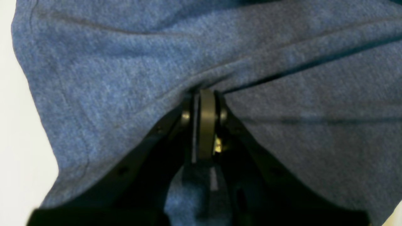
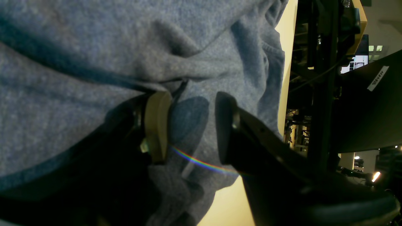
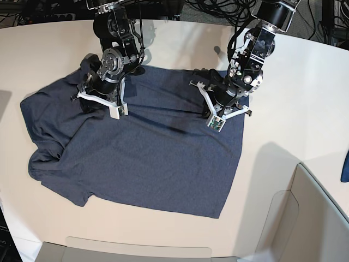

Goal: Layout the t-shirt on the table in an organized manner, then fold the t-shirt properly
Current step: 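Move the left gripper inward to grasp the shirt edge, right pulls outward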

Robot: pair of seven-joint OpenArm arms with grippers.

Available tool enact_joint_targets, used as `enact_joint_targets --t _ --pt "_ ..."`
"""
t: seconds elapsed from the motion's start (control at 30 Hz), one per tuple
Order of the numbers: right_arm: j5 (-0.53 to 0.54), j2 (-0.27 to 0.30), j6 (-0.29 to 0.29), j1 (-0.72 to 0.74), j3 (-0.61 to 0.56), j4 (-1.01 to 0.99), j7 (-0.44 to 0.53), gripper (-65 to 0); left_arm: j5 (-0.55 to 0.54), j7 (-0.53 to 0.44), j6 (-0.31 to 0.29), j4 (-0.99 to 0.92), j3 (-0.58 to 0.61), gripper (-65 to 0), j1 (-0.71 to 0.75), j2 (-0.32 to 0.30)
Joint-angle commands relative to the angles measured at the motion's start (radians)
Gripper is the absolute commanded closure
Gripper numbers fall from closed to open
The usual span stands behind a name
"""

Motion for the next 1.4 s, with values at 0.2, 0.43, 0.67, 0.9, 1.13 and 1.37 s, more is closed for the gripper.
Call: enact_joint_targets --t 0.2,0.43,0.67,0.9,1.13,1.37 --pt "0.016 0.007 0.025 -0.014 0.082 0.032 -0.065 -23.9 0.038 0.19 0.016 -0.031 -0.001 -2.2 0.035 -0.02" --pt "0.017 0.011 0.026 -0.01 0.1 0.086 -0.064 -23.9 0.038 0.19 0.016 -0.031 0.0 -2.3 0.035 -0.02" --pt "0.137 0.014 0.026 -0.008 0.128 0.084 -0.062 -11.4 0.038 0.188 0.016 -0.031 0.002 -2.2 0.035 -0.02" --pt "0.134 0.013 0.026 -0.028 0.129 0.138 -0.068 0.0 0.038 0.169 0.016 -0.031 -0.001 -2.2 0.035 -0.02" --pt "0.082 0.025 0.026 -0.143 0.131 0.354 -0.07 0.0 0.038 0.169 0.016 -0.031 -0.001 -2.3 0.037 -0.02" --pt "0.03 0.028 0.026 -0.283 0.163 0.437 -0.065 0.0 0.038 0.17 0.016 -0.031 -0.001 -2.3 0.037 -0.02"
